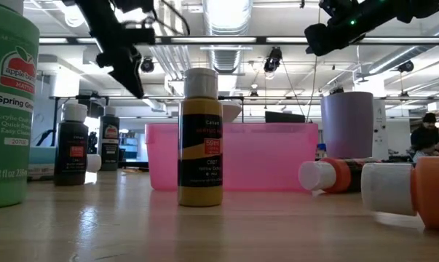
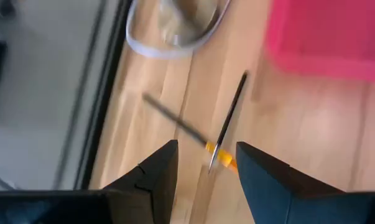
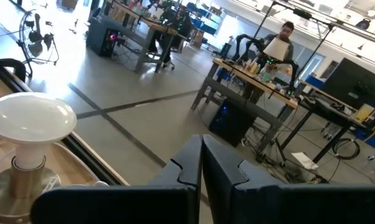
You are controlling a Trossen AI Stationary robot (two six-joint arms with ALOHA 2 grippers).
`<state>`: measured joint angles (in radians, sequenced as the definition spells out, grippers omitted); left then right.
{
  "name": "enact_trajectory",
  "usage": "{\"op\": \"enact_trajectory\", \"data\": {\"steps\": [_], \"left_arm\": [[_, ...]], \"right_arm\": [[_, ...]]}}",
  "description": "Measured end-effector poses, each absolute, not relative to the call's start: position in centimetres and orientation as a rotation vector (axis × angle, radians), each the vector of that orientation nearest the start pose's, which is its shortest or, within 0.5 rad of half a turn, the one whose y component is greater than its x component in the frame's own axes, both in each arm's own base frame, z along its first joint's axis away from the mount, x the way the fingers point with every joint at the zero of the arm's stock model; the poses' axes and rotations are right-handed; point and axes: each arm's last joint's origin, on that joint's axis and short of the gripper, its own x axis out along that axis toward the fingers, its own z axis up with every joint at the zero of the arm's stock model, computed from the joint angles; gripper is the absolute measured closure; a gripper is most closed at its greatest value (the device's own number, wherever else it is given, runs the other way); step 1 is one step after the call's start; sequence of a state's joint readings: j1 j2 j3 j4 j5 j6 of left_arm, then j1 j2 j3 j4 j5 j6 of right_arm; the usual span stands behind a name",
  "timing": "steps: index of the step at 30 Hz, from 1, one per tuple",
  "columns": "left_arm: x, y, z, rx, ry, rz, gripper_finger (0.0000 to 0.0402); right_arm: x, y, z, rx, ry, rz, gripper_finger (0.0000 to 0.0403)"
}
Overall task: Pick & Place Paint Supplies
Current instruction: Put the silver paintbrush into the purple cup
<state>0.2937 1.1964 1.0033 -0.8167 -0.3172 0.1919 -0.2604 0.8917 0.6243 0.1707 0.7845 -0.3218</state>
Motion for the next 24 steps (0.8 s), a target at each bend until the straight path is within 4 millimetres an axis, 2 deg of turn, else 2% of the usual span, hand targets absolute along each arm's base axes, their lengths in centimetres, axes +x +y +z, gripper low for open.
{"op": "enact_trajectory", "data": {"steps": [5,9,17,24], "left_arm": [[21.3,10.4,26.1,0.122,1.233,0.478,0.0234],[21.9,11.9,24.2,0.097,1.324,0.449,0.0234],[23.6,12.8,20.4,0.095,1.476,0.33,0.0234],[24.8,13.3,17.7,0.093,1.537,0.262,0.0234]], "right_arm": [[18.2,-7.0,29.3,-0.318,0.266,-1.019,0.0394],[18.2,-7.0,29.3,-0.319,0.267,-1.018,0.0394],[18.2,-7.0,29.3,-0.342,0.28,-1.015,0.0394],[18.2,-7.0,29.3,-0.349,0.282,-1.016,0.0394]]}}
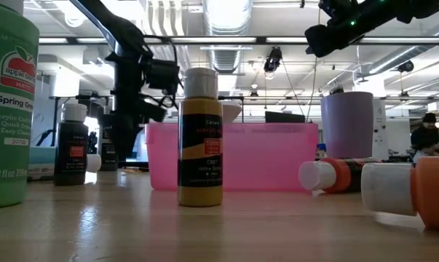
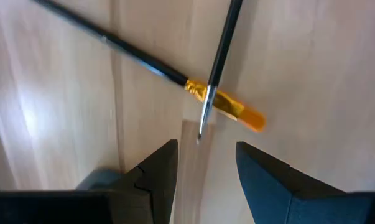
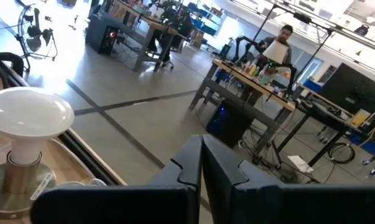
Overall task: Pick & Place Paint Supplies
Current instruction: Put the silver paintbrush into the purple cup
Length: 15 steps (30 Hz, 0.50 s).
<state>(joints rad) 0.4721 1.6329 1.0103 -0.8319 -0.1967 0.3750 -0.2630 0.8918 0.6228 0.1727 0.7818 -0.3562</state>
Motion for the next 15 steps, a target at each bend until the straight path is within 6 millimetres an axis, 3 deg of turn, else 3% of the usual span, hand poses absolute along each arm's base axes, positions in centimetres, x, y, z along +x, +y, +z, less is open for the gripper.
{"op": "enact_trajectory", "data": {"steps": [15], "left_arm": [[25.23,14.26,16.79,0.119,1.528,0.252,0.0234]], "right_arm": [[18.25,-7.03,29.53,-0.359,0.267,-1.019,0.0394]]}}
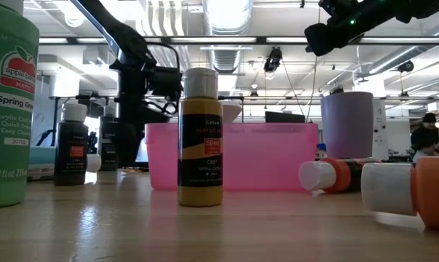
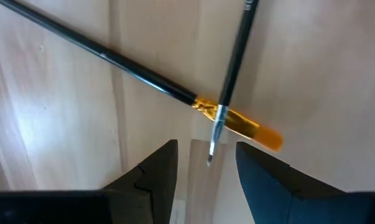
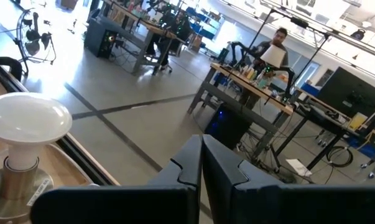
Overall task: Pick & Place Paint Supplies
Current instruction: Put the silver paintbrush into the purple cup
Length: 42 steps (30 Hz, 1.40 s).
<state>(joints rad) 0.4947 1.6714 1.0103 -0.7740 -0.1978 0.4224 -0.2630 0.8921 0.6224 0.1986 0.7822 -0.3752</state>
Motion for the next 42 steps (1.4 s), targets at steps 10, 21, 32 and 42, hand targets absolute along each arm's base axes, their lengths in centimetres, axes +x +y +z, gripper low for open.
{"op": "enact_trajectory", "data": {"steps": [10,21,32,42], "left_arm": [[24.9,15.2,16.7,0.055,1.49,0.24,0.0252],[25.0,15.2,16.7,0.056,1.485,0.238,0.0264],[24.7,15.0,16.3,0.063,1.509,0.243,0.0264],[24.1,14.7,15.2,0.068,1.508,0.239,0.0268]], "right_arm": [[18.2,-7.0,29.5,-0.362,0.268,-1.019,0.0394],[18.2,-7.0,29.5,-0.362,0.268,-1.019,0.0394],[18.2,-7.0,29.5,-0.365,0.27,-1.019,0.0394],[18.2,-7.0,29.5,-0.375,0.275,-1.018,0.0394]]}}
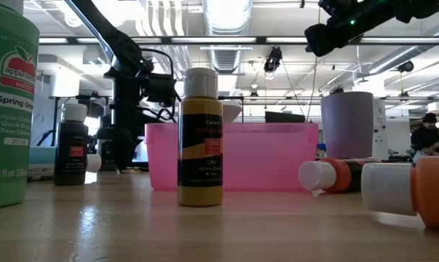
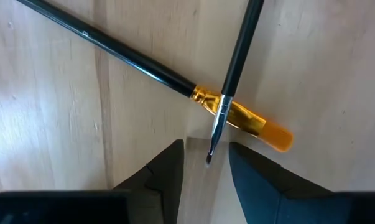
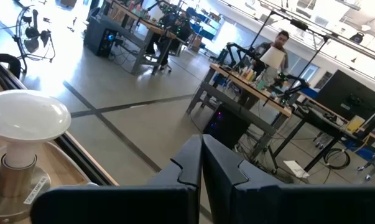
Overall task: Pick & Place Paint Supplies
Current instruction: Put the silver paintbrush into the purple cup
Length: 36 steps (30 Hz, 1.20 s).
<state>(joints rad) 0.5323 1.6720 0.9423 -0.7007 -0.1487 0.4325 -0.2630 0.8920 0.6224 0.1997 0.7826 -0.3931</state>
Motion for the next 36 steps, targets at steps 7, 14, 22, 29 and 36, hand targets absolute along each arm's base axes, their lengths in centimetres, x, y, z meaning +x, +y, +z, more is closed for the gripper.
{"op": "enact_trajectory", "data": {"steps": [7,14,22,29,36], "left_arm": [[24.2,14.7,15.2,0.071,1.504,0.231,0.0316],[24.3,14.8,15.2,0.077,1.491,0.237,0.0385],[24.2,14.9,15.4,0.117,1.522,0.274,0.0392],[24.5,15.2,17.7,0.12,1.586,0.295,0.0396],[25.9,15.4,21.6,0.063,1.55,0.304,0.0396]], "right_arm": [[18.2,-7.0,29.5,-0.378,0.277,-1.018,0.0394],[18.2,-7.0,29.5,-0.379,0.278,-1.017,0.0394],[18.2,-7.0,29.5,-0.384,0.281,-1.017,0.0394],[18.2,-7.0,29.5,-0.385,0.281,-1.017,0.0394],[18.3,-7.0,29.5,-0.384,0.28,-1.01,0.0394]]}}
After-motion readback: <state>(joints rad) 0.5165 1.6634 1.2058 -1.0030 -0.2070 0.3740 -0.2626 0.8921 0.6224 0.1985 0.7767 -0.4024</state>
